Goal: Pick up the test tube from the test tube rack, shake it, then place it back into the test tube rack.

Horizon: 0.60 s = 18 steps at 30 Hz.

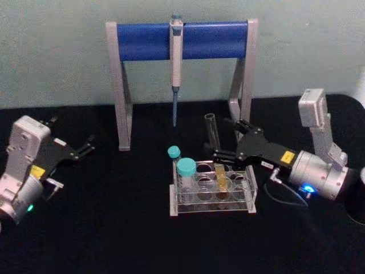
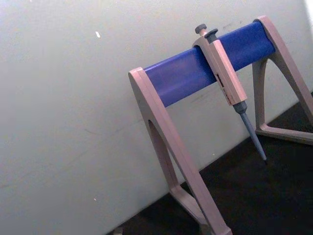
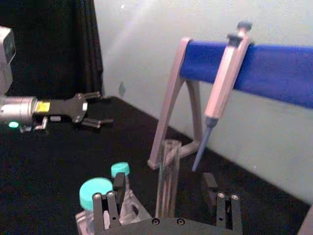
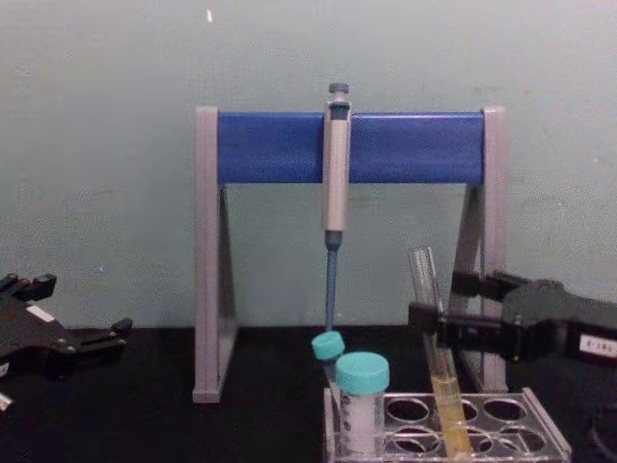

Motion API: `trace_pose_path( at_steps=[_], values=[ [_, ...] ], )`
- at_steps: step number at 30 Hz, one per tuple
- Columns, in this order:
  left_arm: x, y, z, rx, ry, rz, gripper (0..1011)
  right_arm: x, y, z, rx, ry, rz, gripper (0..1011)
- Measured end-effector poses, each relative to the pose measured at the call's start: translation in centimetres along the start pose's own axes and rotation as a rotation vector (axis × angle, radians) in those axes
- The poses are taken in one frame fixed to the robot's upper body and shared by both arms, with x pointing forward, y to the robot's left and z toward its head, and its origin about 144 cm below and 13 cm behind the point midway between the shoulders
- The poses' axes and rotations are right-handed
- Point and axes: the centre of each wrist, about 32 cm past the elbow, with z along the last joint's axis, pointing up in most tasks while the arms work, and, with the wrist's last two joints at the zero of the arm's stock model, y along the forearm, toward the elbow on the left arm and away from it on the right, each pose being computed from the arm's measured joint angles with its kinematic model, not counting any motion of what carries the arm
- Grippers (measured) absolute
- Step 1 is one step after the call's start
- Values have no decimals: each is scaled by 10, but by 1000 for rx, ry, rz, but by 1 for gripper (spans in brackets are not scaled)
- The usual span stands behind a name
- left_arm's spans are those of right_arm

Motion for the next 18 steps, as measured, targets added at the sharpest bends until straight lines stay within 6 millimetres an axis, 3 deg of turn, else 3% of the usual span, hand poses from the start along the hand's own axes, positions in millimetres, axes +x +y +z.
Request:
trace_pose_path(
  at_steps=[7,12,18],
  values=[
    [0,0,0,0,0,0,1001,-3,-6,8,113,-7,-61,1000],
    [0,0,0,0,0,0,1001,-10,-12,21,226,-28,-249,1000],
    [0,0,0,0,0,0,1001,-20,-10,26,166,-104,-449,1000]
  ],
)
